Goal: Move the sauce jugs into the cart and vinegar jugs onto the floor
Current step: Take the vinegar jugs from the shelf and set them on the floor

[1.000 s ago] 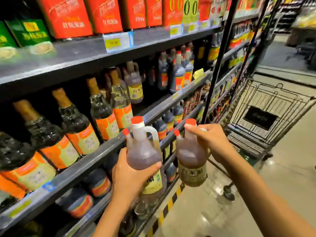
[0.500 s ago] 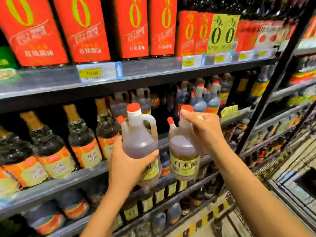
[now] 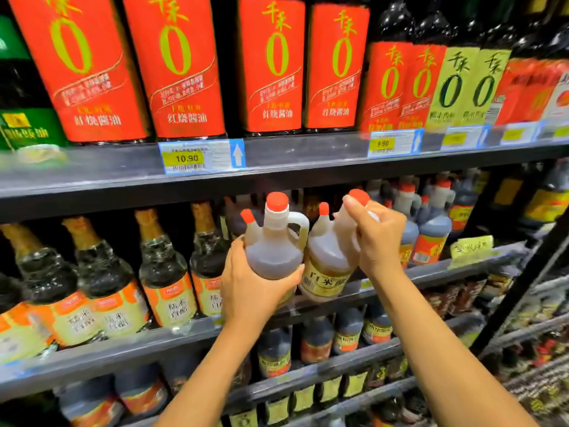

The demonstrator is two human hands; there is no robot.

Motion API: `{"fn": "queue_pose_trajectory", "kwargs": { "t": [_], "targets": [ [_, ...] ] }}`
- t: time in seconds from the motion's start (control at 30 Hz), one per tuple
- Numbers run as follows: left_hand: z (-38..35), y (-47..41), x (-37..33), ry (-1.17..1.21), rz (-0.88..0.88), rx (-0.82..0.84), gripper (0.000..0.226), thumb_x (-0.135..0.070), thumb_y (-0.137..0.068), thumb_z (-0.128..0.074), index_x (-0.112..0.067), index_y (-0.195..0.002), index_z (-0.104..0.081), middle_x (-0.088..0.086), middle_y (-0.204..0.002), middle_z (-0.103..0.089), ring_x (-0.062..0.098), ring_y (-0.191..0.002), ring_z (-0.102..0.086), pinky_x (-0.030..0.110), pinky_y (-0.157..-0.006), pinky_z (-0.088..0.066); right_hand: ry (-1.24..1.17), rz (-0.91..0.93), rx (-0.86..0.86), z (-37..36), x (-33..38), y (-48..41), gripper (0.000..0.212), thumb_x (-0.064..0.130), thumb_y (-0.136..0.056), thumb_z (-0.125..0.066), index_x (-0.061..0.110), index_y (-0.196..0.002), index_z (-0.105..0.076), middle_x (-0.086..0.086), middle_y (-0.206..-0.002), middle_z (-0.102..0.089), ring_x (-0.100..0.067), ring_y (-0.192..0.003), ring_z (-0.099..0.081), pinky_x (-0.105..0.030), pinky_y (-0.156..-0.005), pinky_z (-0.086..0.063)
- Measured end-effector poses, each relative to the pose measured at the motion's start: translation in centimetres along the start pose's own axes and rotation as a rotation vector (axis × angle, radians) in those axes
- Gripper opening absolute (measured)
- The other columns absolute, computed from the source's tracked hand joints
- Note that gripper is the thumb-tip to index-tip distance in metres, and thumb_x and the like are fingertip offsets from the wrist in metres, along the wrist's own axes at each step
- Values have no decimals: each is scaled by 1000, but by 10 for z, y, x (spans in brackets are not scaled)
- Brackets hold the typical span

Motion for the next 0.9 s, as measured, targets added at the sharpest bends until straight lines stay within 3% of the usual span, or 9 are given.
{"fn": "queue_pose_trajectory", "kwargs": {
  "t": [0.2, 0.3, 0.4, 0.47, 0.6, 0.7, 0.77, 0.83, 0.9],
  "targets": [
    [-17, -8, 8, -58, 20, -20, 93, -69, -44, -77, -26, -120, -43, -7, -110, -58, 15, -100, -58, 36, -76, -52, 102, 36, 35, -9, -21, -16, 44, 38, -68, -72, 24, -38, -44, 9, -39, -43, -3, -44, -35, -23, -50, -34],
    [-25, -13, 11, -77, 90, -45, 78, -69, -44, -78, -27, -100, -42, -6, -96, -57, 19, -88, -58, 37, -65, -51, 98, 29, 50, -12, -33, -24, 55, 29, -69, -74, 25, -31, -35, 10, -33, -32, -3, -37, -26, -16, -45, -27],
    [-32, -16, 17, -136, 160, -73, 77, -69, -44, -78, -23, -95, -42, -1, -97, -56, 22, -88, -56, 38, -66, -51, 75, -39, 110, -18, -43, -28, 58, 24, -70, -73, 18, -28, -32, 10, -29, -28, -2, -33, -23, -14, -42, -25],
    [-37, -17, 20, -207, 207, -82, 77, -69, -45, -78, -19, -93, -44, 1, -96, -55, 23, -89, -54, 36, -68, -48, 11, -112, 116, -21, -54, -30, 53, 22, -67, -73, 24, -35, -31, 13, -33, -29, -1, -37, -23, -18, -43, -25],
    [-47, -17, 26, -220, 296, -83, 72, -66, -49, -79, -19, -89, -41, -5, -88, -47, 17, -81, -48, 28, -63, -37, 12, -316, 99, -22, -87, -37, 40, 2, -70, -72, 14, -47, -42, 14, -41, -39, 2, -40, -31, -21, -46, -28],
    [-51, -16, 32, -207, 308, -124, 70, -66, -51, -79, -18, -88, -42, -4, -86, -49, 17, -79, -49, 28, -62, -38, 150, -519, 213, -28, -97, -43, 9, 7, -80, -69, 2, -76, -63, -4, -69, -53, -5, -64, -49, -17, -51, -37],
    [-54, -15, 32, -216, 303, -132, 69, -64, -55, -79, -16, -88, -42, -2, -87, -51, 17, -78, -50, 29, -61, -41, 91, -531, 206, -30, -99, -48, 20, 13, -80, -73, -3, -72, -64, -6, -63, -55, -11, -59, -52, -24, -58, -42],
    [-57, -13, 32, -203, 283, -126, 65, -59, -61, -79, -14, -88, -39, 0, -87, -52, 20, -78, -53, 31, -58, -42, 41, -537, 211, -29, -94, -46, 34, 18, -78, -76, 14, -52, -55, 8, -44, -53, -1, -42, -47, -24, -57, -41],
    [-59, -6, 33, -180, 249, -107, 61, -53, -66, -78, -15, -91, -37, -1, -88, -52, 20, -79, -53, 28, -59, -40, 56, -449, 228, -23, -97, -38, 32, 17, -74, -79, 21, -58, -52, 13, -46, -53, -1, -47, -49, -25, -59, -44]
  ]
}}
Point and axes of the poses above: each hand's wrist, its own y-axis away from the middle knuckle, its own z-axis out of the back of the hand, x = y × z, the point moved 1 cm from there along -y, towards the middle knuckle
